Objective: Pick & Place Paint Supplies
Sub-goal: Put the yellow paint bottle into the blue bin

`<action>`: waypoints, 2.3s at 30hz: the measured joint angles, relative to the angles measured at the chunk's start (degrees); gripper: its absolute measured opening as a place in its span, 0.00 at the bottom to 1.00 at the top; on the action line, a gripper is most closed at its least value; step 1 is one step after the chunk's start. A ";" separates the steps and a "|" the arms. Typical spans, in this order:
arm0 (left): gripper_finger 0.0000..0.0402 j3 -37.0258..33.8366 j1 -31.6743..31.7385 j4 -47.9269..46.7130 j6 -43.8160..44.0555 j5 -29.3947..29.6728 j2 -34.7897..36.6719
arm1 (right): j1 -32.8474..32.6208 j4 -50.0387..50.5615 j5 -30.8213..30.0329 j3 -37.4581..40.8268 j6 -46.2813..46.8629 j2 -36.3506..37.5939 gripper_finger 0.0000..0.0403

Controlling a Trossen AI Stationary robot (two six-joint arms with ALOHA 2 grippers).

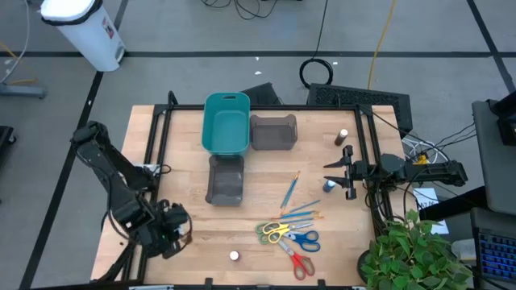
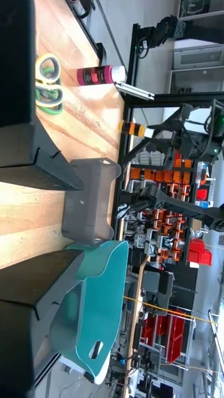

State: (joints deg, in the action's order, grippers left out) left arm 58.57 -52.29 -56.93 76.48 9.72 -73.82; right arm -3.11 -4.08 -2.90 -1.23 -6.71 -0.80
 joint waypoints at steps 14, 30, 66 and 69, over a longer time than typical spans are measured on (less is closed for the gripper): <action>0.31 0.00 19.30 0.07 -21.13 3.20 7.38 | 0.01 0.00 0.01 0.01 0.00 0.00 0.39; 0.33 0.00 45.36 1.66 -40.96 2.46 13.95 | 0.01 0.00 0.00 0.02 -0.02 0.01 0.39; 0.30 40.11 97.74 -7.14 -75.59 -9.38 -18.00 | 0.00 0.01 0.00 -0.01 0.00 0.00 0.39; 0.30 37.89 100.31 -4.31 -76.66 -11.06 -20.02 | 0.00 0.01 0.00 0.01 -0.01 0.01 0.39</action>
State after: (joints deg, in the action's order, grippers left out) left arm 96.46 48.02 -61.24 -0.17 -1.34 -93.84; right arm -3.11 -4.07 -2.90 -1.22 -6.71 -0.80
